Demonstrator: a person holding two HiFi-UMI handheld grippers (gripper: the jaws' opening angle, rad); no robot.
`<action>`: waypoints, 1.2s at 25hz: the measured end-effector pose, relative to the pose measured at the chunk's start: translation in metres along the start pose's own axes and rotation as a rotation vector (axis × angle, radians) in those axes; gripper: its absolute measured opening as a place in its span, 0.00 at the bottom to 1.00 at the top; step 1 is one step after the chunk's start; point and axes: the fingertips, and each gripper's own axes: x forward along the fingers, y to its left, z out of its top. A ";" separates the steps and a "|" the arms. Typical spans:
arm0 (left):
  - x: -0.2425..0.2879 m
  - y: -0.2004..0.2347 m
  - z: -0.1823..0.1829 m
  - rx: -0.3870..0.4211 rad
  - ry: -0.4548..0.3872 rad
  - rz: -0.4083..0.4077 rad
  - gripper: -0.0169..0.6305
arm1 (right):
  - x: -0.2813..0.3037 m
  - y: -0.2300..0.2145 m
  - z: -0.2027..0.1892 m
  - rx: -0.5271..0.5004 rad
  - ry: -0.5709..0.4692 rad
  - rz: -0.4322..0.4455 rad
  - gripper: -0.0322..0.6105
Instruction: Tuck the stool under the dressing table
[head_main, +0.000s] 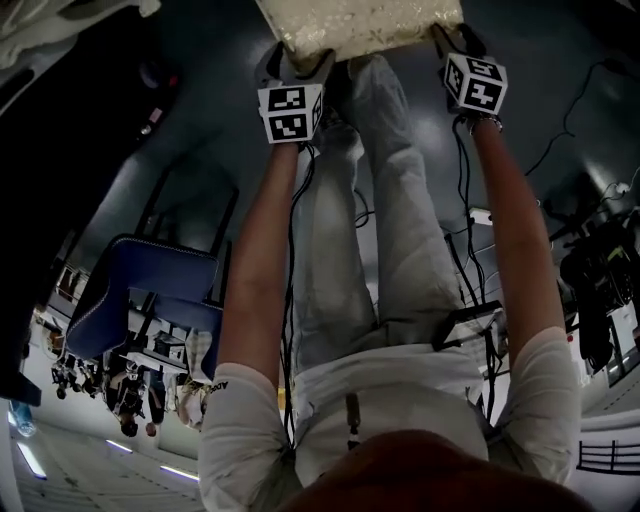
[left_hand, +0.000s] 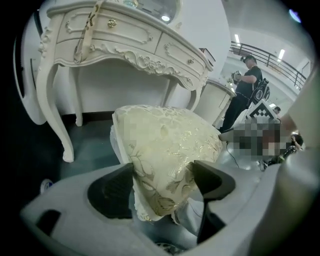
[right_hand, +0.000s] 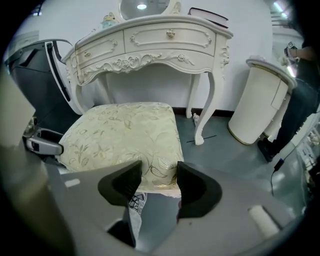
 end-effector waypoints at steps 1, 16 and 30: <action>0.007 0.007 0.012 0.018 -0.008 -0.007 0.63 | 0.005 -0.001 0.008 0.012 -0.009 0.003 0.41; 0.068 0.111 0.157 0.063 -0.099 0.114 0.62 | 0.100 0.007 0.159 0.042 -0.112 0.120 0.41; 0.118 0.173 0.255 0.016 -0.178 0.227 0.61 | 0.177 -0.002 0.275 0.012 -0.190 0.155 0.42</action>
